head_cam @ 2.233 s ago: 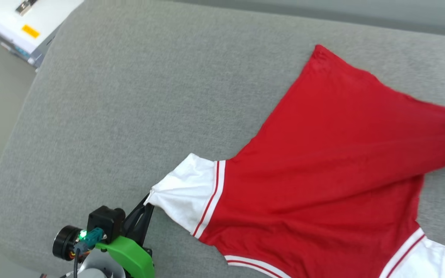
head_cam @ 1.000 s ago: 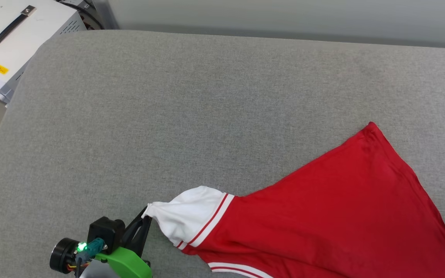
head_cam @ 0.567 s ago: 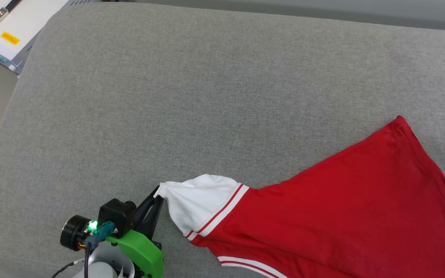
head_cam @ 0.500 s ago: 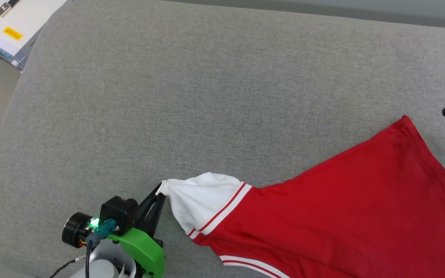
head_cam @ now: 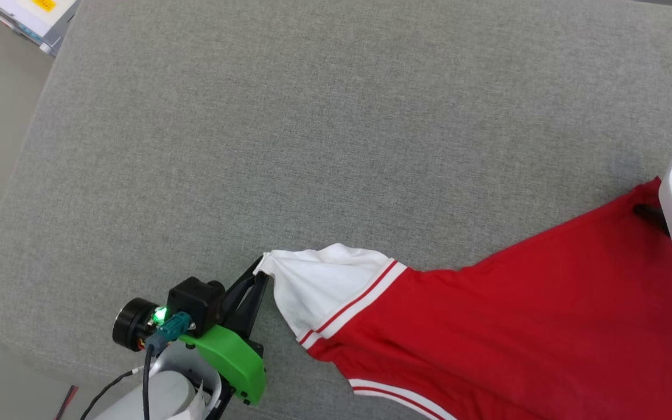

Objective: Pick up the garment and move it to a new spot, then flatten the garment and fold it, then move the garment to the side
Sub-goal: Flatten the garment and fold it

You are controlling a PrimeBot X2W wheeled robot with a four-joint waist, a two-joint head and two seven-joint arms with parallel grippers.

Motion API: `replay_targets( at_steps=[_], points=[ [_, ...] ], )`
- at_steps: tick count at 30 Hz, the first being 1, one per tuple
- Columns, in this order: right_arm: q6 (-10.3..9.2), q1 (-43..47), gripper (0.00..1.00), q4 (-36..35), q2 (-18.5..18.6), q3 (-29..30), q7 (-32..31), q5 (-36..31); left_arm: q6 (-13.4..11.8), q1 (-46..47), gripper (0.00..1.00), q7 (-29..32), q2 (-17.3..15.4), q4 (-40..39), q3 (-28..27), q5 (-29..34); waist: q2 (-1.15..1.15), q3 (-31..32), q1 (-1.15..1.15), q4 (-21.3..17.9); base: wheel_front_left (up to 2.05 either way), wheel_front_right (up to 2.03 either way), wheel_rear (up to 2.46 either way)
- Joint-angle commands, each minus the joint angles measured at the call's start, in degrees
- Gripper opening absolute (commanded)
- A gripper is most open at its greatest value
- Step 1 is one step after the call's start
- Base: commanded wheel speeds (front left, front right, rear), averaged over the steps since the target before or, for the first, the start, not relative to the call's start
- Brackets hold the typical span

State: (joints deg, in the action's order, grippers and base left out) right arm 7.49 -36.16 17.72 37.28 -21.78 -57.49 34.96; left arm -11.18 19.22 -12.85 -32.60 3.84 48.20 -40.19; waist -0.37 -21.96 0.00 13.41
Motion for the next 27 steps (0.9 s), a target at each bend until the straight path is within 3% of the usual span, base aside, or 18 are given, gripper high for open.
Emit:
replay_targets(
  at_steps=[1, 5, 6, 7, 15, 27],
  points=[
    [0.00, 3.09, 1.00, 1.50, -0.92, -2.62, -0.29, -0.03, 0.34, 1.02, 0.00, -0.46, 0.35, 0.50, -0.03, 1.01, 0.37, -0.63, 0.00, 0.62, 0.00, 0.00, 0.00],
    [0.00, 4.81, 1.00, 2.44, -0.81, -5.35, 1.78, 2.01, 0.60, 1.06, 0.00, -0.80, 0.79, 1.49, -0.22, 0.87, 0.37, -0.55, 0.00, 0.33, 0.00, 0.00, 0.00],
    [0.00, 4.64, 0.57, 2.58, -0.67, -5.66, 2.63, 2.31, 0.64, 1.02, 0.00, -0.87, 0.81, 1.70, -0.29, 0.82, 0.37, -0.41, 0.00, 0.16, 0.00, 0.00, 0.00],
    [0.00, 4.17, 0.00, 2.75, -0.52, -6.02, 3.75, 2.59, 0.67, 0.93, 0.00, -0.94, 0.79, 1.96, -0.39, 0.74, 0.37, -0.13, 0.00, -0.15, 0.00, 0.00, 0.00],
    [0.00, -0.54, 0.00, 1.92, -0.32, -6.24, 14.91, 3.82, 0.76, 0.21, 0.00, -1.24, 0.34, 3.17, -0.51, 0.71, 0.37, 4.19, 0.00, -2.18, 0.00, 0.00, 0.00],
    [0.00, 1.04, 0.00, -5.75, 4.33, -5.45, 27.54, 6.58, -1.44, -1.11, 0.00, -1.36, -3.89, -1.06, -3.13, 0.46, 0.37, 12.45, 0.00, -5.80, 0.00, 0.00, 0.00]
  ],
)
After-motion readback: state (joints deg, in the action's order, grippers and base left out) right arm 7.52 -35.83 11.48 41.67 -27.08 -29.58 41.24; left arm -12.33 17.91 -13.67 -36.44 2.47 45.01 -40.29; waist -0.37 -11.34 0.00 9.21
